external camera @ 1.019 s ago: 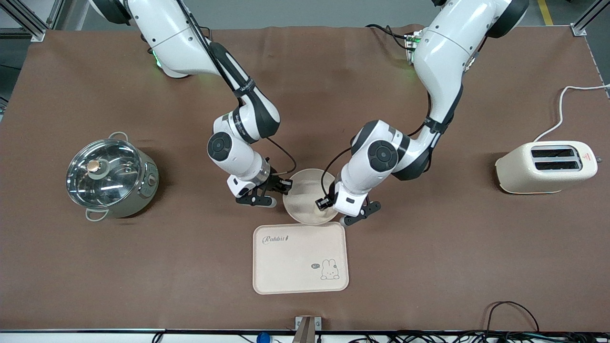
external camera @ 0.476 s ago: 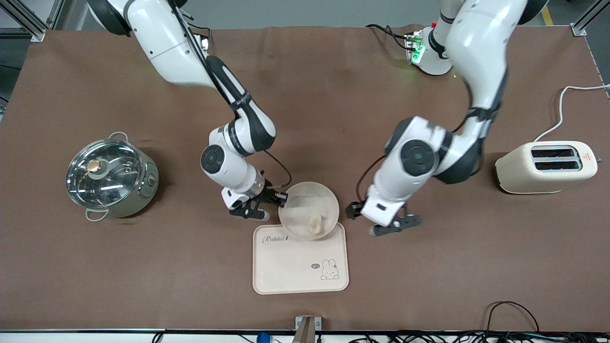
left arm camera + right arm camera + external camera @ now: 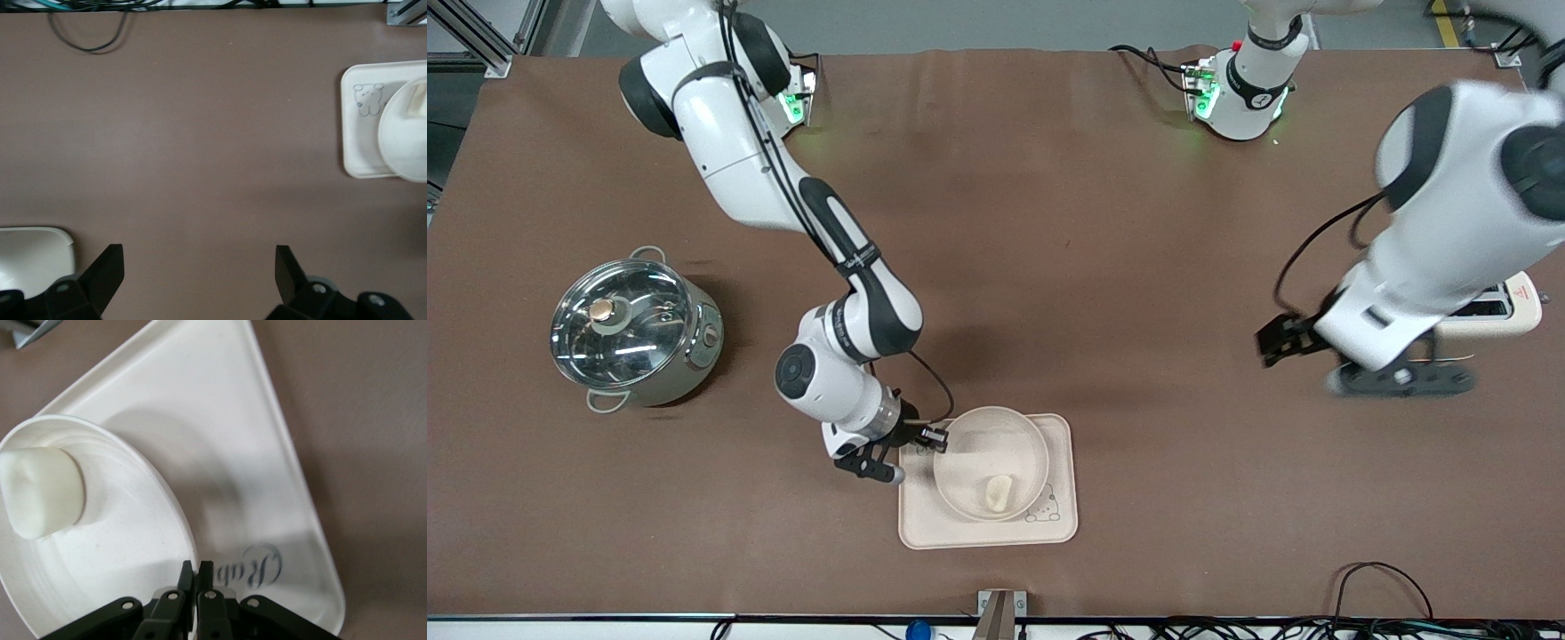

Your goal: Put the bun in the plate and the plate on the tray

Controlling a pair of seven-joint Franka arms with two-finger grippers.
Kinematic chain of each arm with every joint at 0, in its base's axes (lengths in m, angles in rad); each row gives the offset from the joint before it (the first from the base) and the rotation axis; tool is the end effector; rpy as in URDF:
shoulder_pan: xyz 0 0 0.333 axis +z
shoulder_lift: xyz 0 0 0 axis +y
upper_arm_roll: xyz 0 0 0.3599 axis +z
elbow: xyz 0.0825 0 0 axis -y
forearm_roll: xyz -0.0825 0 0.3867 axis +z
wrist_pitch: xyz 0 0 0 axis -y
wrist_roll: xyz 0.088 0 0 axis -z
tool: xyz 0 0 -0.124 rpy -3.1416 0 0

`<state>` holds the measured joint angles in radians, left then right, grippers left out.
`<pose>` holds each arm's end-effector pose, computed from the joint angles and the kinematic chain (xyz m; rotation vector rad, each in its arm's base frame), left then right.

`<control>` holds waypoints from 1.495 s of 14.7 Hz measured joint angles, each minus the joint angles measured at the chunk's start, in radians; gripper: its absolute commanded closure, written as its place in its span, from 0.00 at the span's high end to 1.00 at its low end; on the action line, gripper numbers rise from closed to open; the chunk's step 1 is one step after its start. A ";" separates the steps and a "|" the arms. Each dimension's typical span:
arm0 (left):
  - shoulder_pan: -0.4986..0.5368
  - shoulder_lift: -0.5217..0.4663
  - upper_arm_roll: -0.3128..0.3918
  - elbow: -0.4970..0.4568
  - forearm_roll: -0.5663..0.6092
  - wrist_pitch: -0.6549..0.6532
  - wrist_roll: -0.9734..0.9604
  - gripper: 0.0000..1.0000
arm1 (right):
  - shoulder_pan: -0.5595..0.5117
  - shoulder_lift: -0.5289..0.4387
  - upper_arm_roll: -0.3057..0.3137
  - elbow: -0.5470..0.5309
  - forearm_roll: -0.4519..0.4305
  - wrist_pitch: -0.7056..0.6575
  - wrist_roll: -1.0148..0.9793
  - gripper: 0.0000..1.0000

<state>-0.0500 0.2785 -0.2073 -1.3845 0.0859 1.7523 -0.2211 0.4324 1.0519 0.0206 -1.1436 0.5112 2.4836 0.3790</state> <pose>0.6534 -0.1420 0.5905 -3.1316 0.0583 -0.1555 0.7525 0.3629 0.1875 -2.6448 0.4032 -0.1374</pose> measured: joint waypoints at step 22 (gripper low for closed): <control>-0.002 -0.243 0.157 -0.094 -0.086 -0.203 0.242 1.00 | -0.303 -0.770 -0.078 -0.308 -0.304 -0.804 -0.130 1.00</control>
<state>-0.0522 0.0354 -0.0502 -1.4787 -0.0003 1.5498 0.0208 0.1297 0.2823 -0.0577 -1.4511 0.2073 1.6798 0.2486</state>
